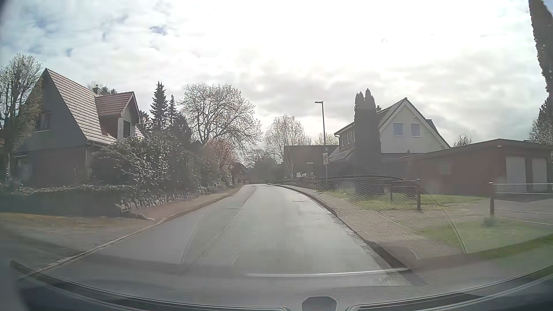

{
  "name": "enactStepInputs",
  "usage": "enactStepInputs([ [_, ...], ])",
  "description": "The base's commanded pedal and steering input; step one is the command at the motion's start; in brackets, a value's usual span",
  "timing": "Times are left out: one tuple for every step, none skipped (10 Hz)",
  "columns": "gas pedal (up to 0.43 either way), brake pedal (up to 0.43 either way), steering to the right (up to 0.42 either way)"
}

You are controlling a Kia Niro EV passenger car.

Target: Follow the waypoints while adhering to traffic rules and regulations

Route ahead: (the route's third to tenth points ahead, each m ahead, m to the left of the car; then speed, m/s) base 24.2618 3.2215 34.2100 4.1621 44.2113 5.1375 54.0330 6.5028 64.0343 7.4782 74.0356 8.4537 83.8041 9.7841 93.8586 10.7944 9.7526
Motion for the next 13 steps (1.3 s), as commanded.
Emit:
enactStepInputs([
  [0.177,0.006,-0.019],
  [0.169,0.006,-0.019],
  [0.177,0.000,-0.019],
  [0.177,0.000,-0.019],
  [0.177,0.000,-0.016],
  [0.177,0.000,-0.011],
  [0.177,0.000,-0.010],
  [0.177,0.000,-0.010],
  [0.177,0.000,-0.010],
  [0.177,0.000,-0.007],
  [0.177,0.000,-0.006],
  [0.177,0.000,-0.006],
  [0.177,0.000,-0.006],
])
